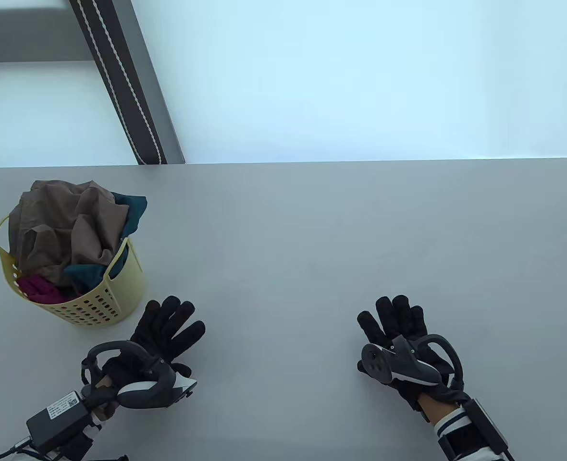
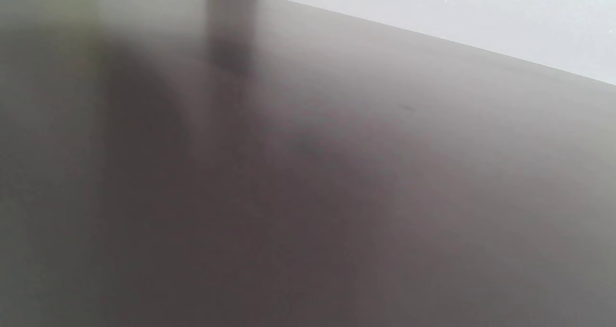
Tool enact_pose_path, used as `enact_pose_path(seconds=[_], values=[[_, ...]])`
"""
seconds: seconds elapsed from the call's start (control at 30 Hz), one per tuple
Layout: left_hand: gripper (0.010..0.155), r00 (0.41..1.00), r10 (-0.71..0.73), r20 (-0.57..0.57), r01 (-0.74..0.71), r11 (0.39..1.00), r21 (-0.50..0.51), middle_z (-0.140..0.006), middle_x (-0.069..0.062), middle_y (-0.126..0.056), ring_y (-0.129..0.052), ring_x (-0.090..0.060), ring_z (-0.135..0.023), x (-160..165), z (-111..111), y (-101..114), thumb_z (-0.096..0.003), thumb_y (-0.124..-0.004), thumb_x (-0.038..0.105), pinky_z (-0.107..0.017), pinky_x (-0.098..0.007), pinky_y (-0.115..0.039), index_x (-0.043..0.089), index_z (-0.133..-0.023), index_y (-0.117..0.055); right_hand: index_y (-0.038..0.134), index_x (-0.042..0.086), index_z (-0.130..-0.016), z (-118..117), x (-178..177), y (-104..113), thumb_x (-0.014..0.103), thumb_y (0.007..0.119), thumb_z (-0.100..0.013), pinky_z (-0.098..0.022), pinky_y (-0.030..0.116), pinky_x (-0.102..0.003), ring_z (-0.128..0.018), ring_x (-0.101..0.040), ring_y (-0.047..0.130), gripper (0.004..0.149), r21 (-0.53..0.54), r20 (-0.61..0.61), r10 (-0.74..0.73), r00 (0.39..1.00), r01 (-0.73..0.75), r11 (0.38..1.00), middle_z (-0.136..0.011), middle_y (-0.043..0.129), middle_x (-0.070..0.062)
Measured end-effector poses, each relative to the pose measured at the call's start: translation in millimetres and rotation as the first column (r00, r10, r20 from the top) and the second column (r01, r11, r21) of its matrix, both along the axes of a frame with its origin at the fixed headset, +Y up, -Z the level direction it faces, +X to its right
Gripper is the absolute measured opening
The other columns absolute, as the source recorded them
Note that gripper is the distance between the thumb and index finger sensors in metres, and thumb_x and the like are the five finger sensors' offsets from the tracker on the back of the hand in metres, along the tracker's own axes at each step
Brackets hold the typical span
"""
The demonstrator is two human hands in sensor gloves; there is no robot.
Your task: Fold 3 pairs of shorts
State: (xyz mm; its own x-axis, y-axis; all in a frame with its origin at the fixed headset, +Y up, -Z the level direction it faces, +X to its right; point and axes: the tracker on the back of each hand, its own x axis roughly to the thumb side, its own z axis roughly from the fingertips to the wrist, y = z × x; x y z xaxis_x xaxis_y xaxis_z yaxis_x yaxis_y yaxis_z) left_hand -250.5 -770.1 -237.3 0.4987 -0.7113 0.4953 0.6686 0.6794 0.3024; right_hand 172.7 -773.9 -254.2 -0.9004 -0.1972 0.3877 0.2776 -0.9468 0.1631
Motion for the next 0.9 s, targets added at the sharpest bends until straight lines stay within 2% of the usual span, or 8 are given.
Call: enact_pose_path(seconds=[0.2, 0.4, 0.5, 0.63, 0.7, 0.77, 0.83, 0.9], values=[[0.099, 1.000, -0.021, 0.005, 0.021, 1.000, 0.004, -0.114, -0.041, -0.007, -0.039, -0.059, -0.110, 0.8, 0.5, -1.7, -0.0384, -0.025, 0.065, -0.076, -0.072, -0.039, -0.002, -0.095, 0.022, -0.015, 0.019, -0.097, -1.0, 1.6, -2.7, 0.064, 0.044, -0.045, -0.062, 0.010, -0.068, -0.088, -0.057, -0.009, 0.090, -0.028, 0.010, 0.006, 1.000, -0.006, 1.000, -0.098, -0.016, -0.028], [0.108, 0.999, 0.027, 0.047, -0.035, 0.984, 0.174, -0.110, -0.046, -0.001, -0.036, -0.061, -0.108, -3.4, 0.3, 22.8, -0.0364, -0.029, 0.068, -0.075, -0.074, -0.039, -0.008, -0.088, 0.028, -0.015, 0.019, -0.097, -1.1, 0.6, 3.3, 0.063, 0.045, -0.046, -0.062, 0.010, -0.068, -0.088, -0.057, -0.008, 0.090, 0.001, 0.009, -0.016, 1.000, 0.016, 1.000, -0.098, -0.016, -0.028], [0.110, 0.994, 0.087, 0.068, -0.104, 0.945, 0.310, -0.108, -0.048, 0.001, -0.035, -0.062, -0.108, -8.9, 2.3, 55.5, -0.0356, -0.029, 0.069, -0.074, -0.074, -0.039, -0.009, -0.087, 0.028, -0.015, 0.019, -0.097, -1.4, -0.1, 6.8, 0.063, 0.045, -0.046, -0.062, 0.010, -0.068, -0.088, -0.058, -0.008, 0.090, 0.015, 0.008, -0.019, 1.000, 0.019, 1.000, -0.098, -0.016, -0.028], [0.110, 0.954, 0.290, 0.075, -0.290, 0.830, 0.476, -0.110, -0.047, 0.000, -0.036, -0.062, -0.108, -24.5, 6.5, 124.8, -0.0356, -0.029, 0.070, -0.075, -0.074, -0.040, -0.008, -0.089, 0.028, -0.015, 0.019, -0.097, -2.5, -0.1, 12.4, 0.063, 0.045, -0.046, -0.062, 0.010, -0.068, -0.088, -0.058, -0.008, 0.090, 0.031, 0.016, -0.039, 0.999, 0.039, 0.999, -0.098, -0.016, -0.029], [0.109, 0.901, 0.427, 0.073, -0.401, 0.759, 0.513, -0.112, -0.045, -0.004, -0.038, -0.061, -0.110, -38.5, 1.6, 160.9, -0.0364, -0.030, 0.070, -0.076, -0.073, -0.041, -0.005, -0.092, 0.026, -0.015, 0.019, -0.097, -3.1, 0.3, 14.7, 0.063, 0.045, -0.046, -0.062, 0.010, -0.068, -0.088, -0.058, -0.008, 0.090, 0.038, 0.021, -0.047, 0.999, 0.046, 0.998, -0.098, -0.016, -0.029], [0.110, 0.827, 0.562, 0.022, -0.492, 0.704, 0.513, -0.115, -0.042, -0.008, -0.043, -0.060, -0.111, -58.3, -16.6, 197.8, -0.0374, -0.036, 0.072, -0.077, -0.073, -0.043, -0.002, -0.096, 0.022, -0.015, 0.019, -0.097, -3.4, 0.8, 16.4, 0.063, 0.045, -0.046, -0.062, 0.010, -0.068, -0.088, -0.058, -0.008, 0.090, 0.041, 0.025, -0.053, 0.998, 0.052, 0.998, -0.098, -0.016, -0.029], [0.113, 0.798, 0.593, -0.109, -0.488, 0.741, 0.461, -0.119, -0.039, -0.019, -0.052, -0.058, -0.111, -76.0, -42.6, 224.6, -0.0385, -0.046, 0.072, -0.076, -0.071, -0.049, 0.000, -0.100, 0.014, -0.015, 0.019, -0.097, -3.3, 0.7, 17.2, 0.062, 0.045, -0.046, -0.062, 0.010, -0.068, -0.088, -0.058, -0.008, 0.090, 0.047, 0.024, -0.052, 0.998, 0.051, 0.998, -0.098, -0.016, -0.029], [0.112, 0.769, 0.552, -0.323, -0.474, 0.831, 0.290, -0.119, -0.037, -0.021, -0.054, -0.059, -0.110, -90.9, -73.0, 241.5, -0.0397, -0.065, 0.064, -0.076, -0.072, -0.050, 0.006, -0.103, 0.007, -0.015, 0.018, -0.097, -3.0, 0.3, 17.4, 0.062, 0.046, -0.046, -0.062, 0.010, -0.068, -0.088, -0.058, -0.008, 0.090, 0.053, 0.020, -0.047, 0.999, 0.046, 0.998, -0.098, -0.016, -0.029]])
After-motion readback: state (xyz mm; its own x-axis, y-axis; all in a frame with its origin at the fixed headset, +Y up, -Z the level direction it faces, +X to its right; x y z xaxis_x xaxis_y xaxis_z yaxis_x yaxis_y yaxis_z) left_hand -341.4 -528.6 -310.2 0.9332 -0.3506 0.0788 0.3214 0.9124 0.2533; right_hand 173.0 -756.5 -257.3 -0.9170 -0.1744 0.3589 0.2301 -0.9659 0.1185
